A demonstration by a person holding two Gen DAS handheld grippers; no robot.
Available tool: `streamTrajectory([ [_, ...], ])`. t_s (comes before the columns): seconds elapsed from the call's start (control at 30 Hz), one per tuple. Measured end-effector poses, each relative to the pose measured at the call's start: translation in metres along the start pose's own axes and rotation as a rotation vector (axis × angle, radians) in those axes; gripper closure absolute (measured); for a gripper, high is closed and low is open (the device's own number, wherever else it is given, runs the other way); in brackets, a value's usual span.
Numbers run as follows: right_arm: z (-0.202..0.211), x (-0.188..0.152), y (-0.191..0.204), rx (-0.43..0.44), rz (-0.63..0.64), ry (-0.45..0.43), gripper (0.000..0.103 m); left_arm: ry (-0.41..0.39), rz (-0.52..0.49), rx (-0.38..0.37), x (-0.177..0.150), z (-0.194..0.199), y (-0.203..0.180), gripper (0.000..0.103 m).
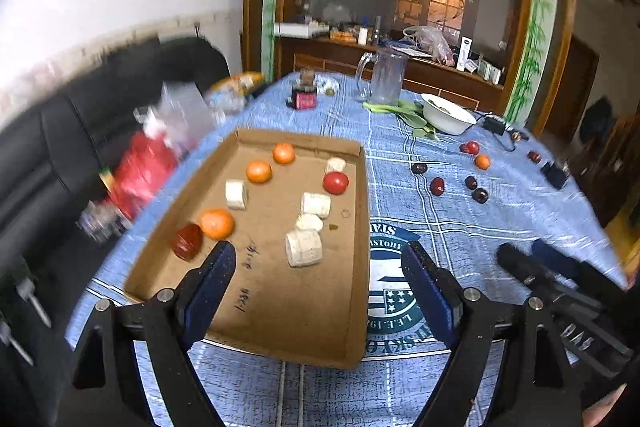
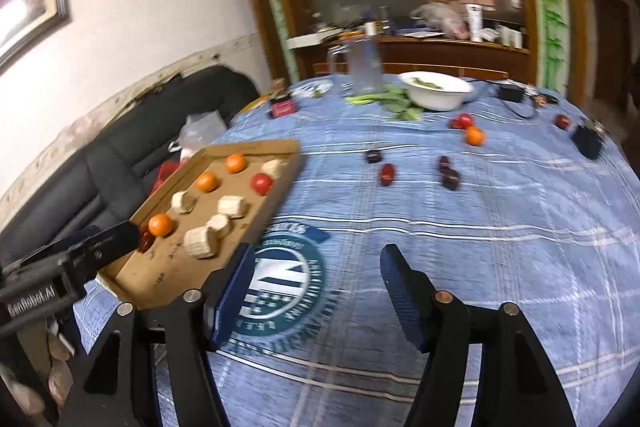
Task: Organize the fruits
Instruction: 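Lower into the tray and open both grippers to release date and cube, then withdraw both grippers from the tray back over the table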
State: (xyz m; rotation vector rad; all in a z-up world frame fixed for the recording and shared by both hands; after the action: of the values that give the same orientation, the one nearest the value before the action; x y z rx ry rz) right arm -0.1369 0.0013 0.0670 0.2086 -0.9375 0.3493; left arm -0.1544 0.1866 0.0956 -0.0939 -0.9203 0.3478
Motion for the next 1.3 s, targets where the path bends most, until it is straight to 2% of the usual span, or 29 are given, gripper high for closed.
streamTrajectory([
  [0.2,0.025,-0.007,-0.023,-0.025,-0.059,-0.036,0.029,-0.058,-0.092,0.055,-0.008,0.018,-0.024,0.019],
  [0.77,0.080,-0.010,-0.024,-0.065,-0.068,-0.126,0.022,-0.106,-0.163,0.031,-0.024,0.062,-0.043,0.019],
  [1.07,0.094,-0.010,-0.020,-0.098,-0.054,-0.145,0.020,-0.103,-0.170,0.023,-0.027,0.064,-0.042,0.019],
  [1.3,0.088,-0.012,-0.024,-0.105,-0.067,-0.129,0.019,-0.078,-0.177,0.025,-0.031,0.054,-0.042,0.019],
])
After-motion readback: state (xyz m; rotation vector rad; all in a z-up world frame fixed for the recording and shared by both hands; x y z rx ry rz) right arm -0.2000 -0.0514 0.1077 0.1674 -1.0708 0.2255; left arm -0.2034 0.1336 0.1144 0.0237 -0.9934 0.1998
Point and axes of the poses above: each gripper's, at about its wrist camera, not at the fingertips, and z roughly against the way its jaws point, y to its left, x to its top, the point moved 3 cm from there along -z, roughly the way its jaws point, and after that the axes turned 14 degrees about z, right-handed, at the moved point
